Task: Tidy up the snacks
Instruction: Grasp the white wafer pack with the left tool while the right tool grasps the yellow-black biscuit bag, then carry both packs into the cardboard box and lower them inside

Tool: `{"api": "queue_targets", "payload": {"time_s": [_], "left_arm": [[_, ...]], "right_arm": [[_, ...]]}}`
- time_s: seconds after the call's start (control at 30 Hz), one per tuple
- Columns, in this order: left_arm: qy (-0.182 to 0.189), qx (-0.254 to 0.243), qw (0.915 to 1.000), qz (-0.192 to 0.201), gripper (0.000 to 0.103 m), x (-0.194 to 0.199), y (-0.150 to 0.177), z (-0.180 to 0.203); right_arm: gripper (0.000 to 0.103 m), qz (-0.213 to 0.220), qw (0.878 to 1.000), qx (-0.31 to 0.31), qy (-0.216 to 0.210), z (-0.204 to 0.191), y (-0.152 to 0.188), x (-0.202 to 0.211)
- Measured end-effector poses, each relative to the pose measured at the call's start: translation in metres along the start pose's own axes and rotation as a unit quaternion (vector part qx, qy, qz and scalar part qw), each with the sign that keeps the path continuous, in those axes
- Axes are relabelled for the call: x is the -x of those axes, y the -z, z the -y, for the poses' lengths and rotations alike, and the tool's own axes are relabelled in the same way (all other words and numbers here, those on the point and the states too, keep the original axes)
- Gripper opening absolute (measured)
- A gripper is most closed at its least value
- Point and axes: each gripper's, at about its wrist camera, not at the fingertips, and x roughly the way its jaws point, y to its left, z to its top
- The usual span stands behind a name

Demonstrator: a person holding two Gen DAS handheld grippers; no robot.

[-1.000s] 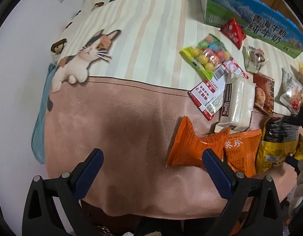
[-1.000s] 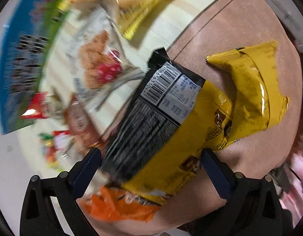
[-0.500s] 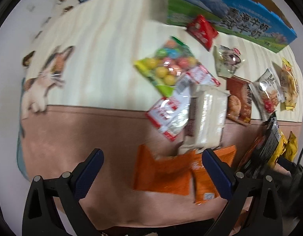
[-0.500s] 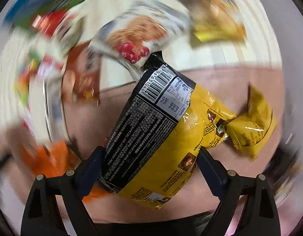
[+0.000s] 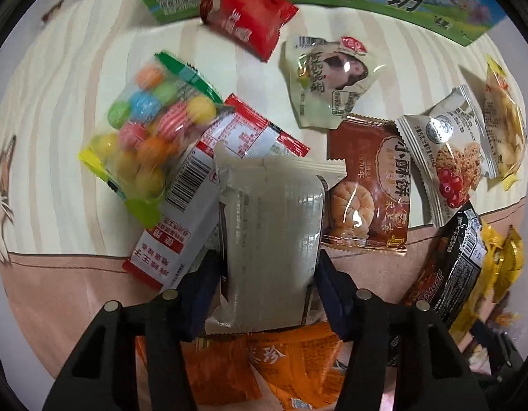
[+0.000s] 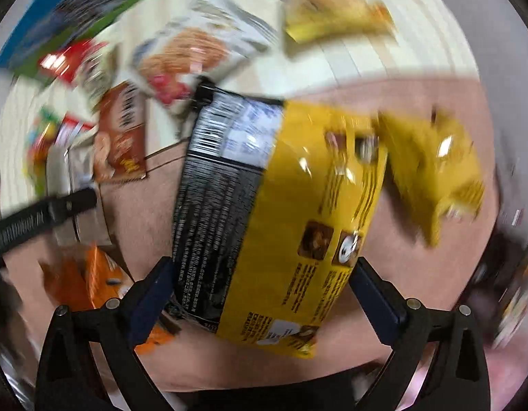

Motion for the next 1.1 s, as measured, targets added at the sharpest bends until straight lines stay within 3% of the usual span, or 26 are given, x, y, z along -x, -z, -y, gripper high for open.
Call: {"api": "queue_targets", "payload": {"time_s": [0.1, 0.17, 0.3, 0.37, 0.47, 0.63, 0.8, 0.93, 1.1], "left_arm": [[0.001, -0.003, 1.0000, 0.004, 0.051, 0.003, 0.012, 0.002], [0.003, -0.001, 1.0000, 0.002, 0.051, 0.008, 0.031, 0.002], [0.006, 0.004, 1.0000, -0.005, 0.051, 0.009, 0.067, -0.012], [0.014, 0.011, 0.9998, -0.009, 0.054, 0.004, 0.074, -0.020], [0.034, 0.028, 0.9989, -0.018, 0.055, -0.005, 0.078, -0.030], [0.039, 0.035, 0.9985, -0.014, 0.053, -0.009, 0.076, -0.045], [0.038, 0.053, 0.9979, 0.000, 0.052, 0.003, 0.070, -0.044], [0.042, 0.064, 0.9970, 0.010, 0.051, 0.029, 0.084, -0.054], [0.052, 0.085, 0.9946, 0.029, 0.051, 0.073, 0.106, -0.067]], "right_arm": [[0.096, -0.008, 0.999, -0.033, -0.016, 0.001, -0.005, -0.015], [0.087, 0.008, 1.000, 0.007, 0.003, -0.011, -0.003, -0.014], [0.086, 0.038, 0.991, 0.122, 0.045, -0.035, 0.016, -0.007], [0.086, 0.036, 0.987, 0.150, 0.051, -0.037, 0.021, -0.010], [0.087, 0.028, 0.991, 0.126, 0.032, -0.028, 0.018, -0.010], [0.089, 0.014, 0.996, 0.087, 0.025, -0.012, -0.024, -0.010], [0.085, 0.031, 0.994, 0.106, 0.022, -0.005, -0.046, -0.005], [0.085, 0.044, 0.991, 0.127, 0.014, 0.005, -0.032, 0.016], [0.085, 0.050, 0.988, 0.146, -0.033, 0.025, -0.024, 0.045]]}}
